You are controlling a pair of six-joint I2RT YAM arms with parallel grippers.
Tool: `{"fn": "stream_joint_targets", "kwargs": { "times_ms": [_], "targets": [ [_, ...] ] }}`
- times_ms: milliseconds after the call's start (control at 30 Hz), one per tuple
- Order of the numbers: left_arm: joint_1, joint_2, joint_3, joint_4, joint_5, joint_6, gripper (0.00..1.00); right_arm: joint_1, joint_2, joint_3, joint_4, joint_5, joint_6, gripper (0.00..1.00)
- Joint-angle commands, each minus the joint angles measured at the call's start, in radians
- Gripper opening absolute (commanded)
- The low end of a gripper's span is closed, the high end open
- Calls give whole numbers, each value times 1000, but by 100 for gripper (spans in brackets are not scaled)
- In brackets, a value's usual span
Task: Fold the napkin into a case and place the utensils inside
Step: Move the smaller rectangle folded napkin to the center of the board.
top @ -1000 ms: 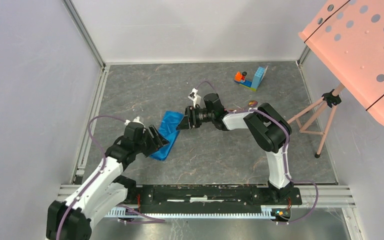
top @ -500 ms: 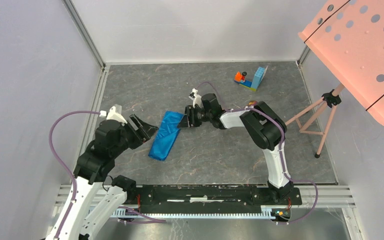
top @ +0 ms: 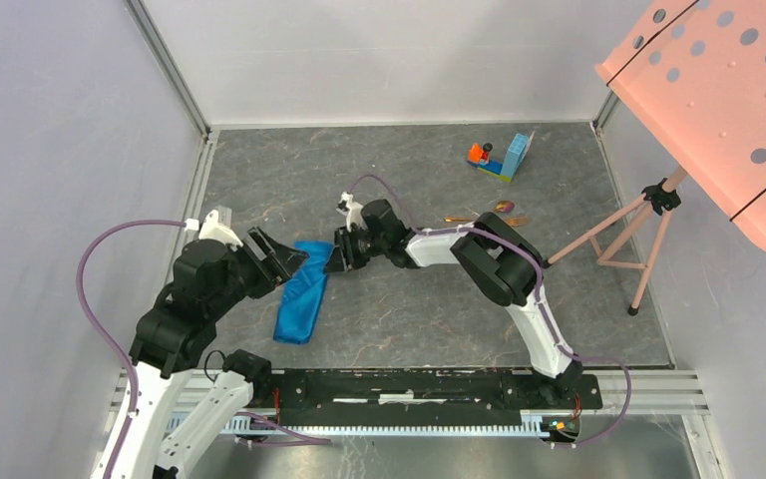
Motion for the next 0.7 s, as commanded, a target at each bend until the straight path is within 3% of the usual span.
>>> {"fn": "stream_joint_targets", "kwargs": {
  "times_ms": [0,100,200,367,467,533,667],
  "targets": [
    [2,-11,47,-8,-13,48,78,84,6,-29,101,50,153,40],
    [1,-12,49,-10,-10,50,79,98,-40,-102,181,93,214,44],
    [2,-16,57,-20,-5,54,79,83,-102,-134,128,103,136,54],
    [2,-12,76,-22,24,73,79,40,-284,-152,-170,130,-286,67],
    [2,2,89,-10,69,102,80,-30,-447,-173,-419,312,-533,77],
    [1,15,96,-5,100,128,80,-83,-531,-186,-557,514,-652,83],
    [2,33,93,15,167,178,81,-238,-630,-244,-631,759,-725,91]
  ]
}}
